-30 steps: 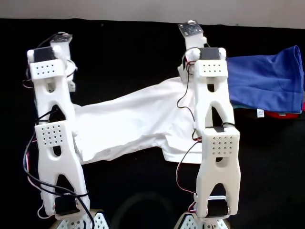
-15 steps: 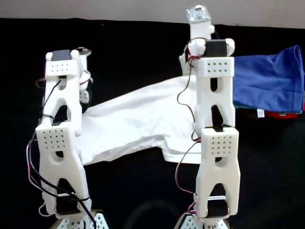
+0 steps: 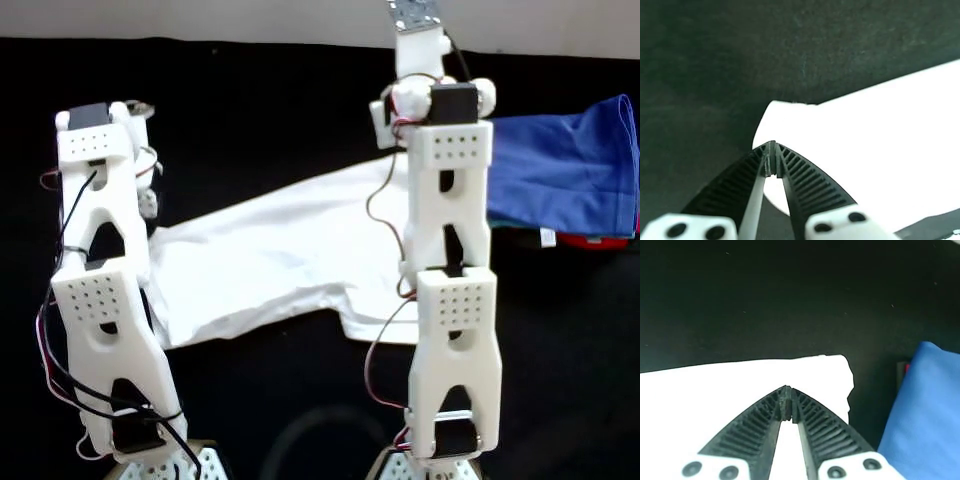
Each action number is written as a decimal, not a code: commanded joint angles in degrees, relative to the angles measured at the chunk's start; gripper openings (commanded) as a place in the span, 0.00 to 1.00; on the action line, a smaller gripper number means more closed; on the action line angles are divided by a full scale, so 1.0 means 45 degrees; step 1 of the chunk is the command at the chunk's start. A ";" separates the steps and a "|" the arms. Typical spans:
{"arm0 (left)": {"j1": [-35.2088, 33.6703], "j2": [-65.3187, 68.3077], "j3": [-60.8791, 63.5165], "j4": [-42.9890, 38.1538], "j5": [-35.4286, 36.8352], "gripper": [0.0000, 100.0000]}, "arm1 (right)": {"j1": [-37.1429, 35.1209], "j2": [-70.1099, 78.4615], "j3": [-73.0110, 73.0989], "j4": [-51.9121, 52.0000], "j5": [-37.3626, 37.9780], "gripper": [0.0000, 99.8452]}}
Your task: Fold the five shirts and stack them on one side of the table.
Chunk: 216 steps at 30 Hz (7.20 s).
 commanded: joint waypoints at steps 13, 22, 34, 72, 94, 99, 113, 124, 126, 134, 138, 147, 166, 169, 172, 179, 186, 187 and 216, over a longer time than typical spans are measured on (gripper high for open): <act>0.0010 -0.5011 0.5109 -0.0508 0.0059 0.01 | -0.0596 -0.6066 0.4542 0.0166 -0.0039 0.01; 0.1201 -1.0989 1.4173 -0.5021 -0.0293 0.01 | -0.1084 -1.0852 1.1692 -0.0420 0.0664 0.01; 0.1201 -1.1927 1.8081 -0.6173 -0.0918 0.01 | -0.1104 -1.2474 2.3531 -0.7687 0.0684 0.01; 0.1846 -1.5365 1.9468 -0.6974 -0.1954 0.01 | 0.0264 -2.0366 3.2400 -1.0012 0.3067 0.01; -0.1065 -1.2552 2.0737 -0.8244 -0.3614 0.01 | 0.1612 -1.4369 3.1580 -1.2181 0.4806 0.01; -0.1065 -1.2650 2.0777 -0.8205 -0.3634 0.01 | 0.2686 -1.4447 3.1248 -1.1927 0.5294 0.01; 0.0400 -1.4037 1.9292 -0.5705 -0.2442 0.01 | -0.0186 -2.1187 3.1170 -0.6886 0.5333 0.13; 0.2120 -1.6244 1.9253 -0.4884 -0.1582 0.01 | -0.1162 -1.7221 3.1111 -0.6769 0.8752 0.28; 0.2120 -1.5619 1.9233 -0.4884 -0.1582 0.01 | -0.1162 -1.6752 3.1033 -0.6906 0.9280 0.28; 0.1553 -1.3607 1.9214 -0.5744 -0.1582 0.01 | -0.1162 -1.6498 3.1033 -0.8313 1.0002 0.28; 0.1338 -1.3509 1.9214 -0.5880 -0.1582 0.01 | -0.1123 -1.6381 3.0466 -0.8371 0.9983 0.28; 0.1338 -1.3470 1.9253 -0.5880 -0.1582 0.01 | -0.1143 -1.6010 3.0271 -1.0657 0.7228 0.03; 0.1299 -1.3470 1.9272 -0.5880 -0.1582 0.01 | -0.1104 -1.6713 3.0291 -0.8567 0.6994 0.01; 0.1299 -1.3470 1.9272 -0.5880 -0.1582 0.01 | -0.1123 -1.7280 3.0291 -0.8215 0.7013 0.01; 0.1299 -1.3470 1.9272 -0.5880 -0.1582 0.01 | -0.1123 -1.7006 3.0291 -0.7785 0.7013 0.07; 0.1299 -1.3470 1.9272 -0.5880 -0.1582 0.01 | -0.1455 -1.5346 3.0291 -0.7473 0.8459 0.30; 0.1299 -1.3470 1.9272 -0.5880 -0.1602 0.01 | -0.1573 -1.3607 3.0271 -0.8762 0.8537 0.23; 0.1299 -1.3470 1.9272 -0.5880 -0.1602 0.01 | -0.1573 -1.3236 3.0232 -0.8918 0.8537 0.22; 0.1299 -1.3470 1.9292 -0.6134 -0.1602 0.01 | 0.0264 -0.8879 1.9937 -0.8938 0.7092 0.01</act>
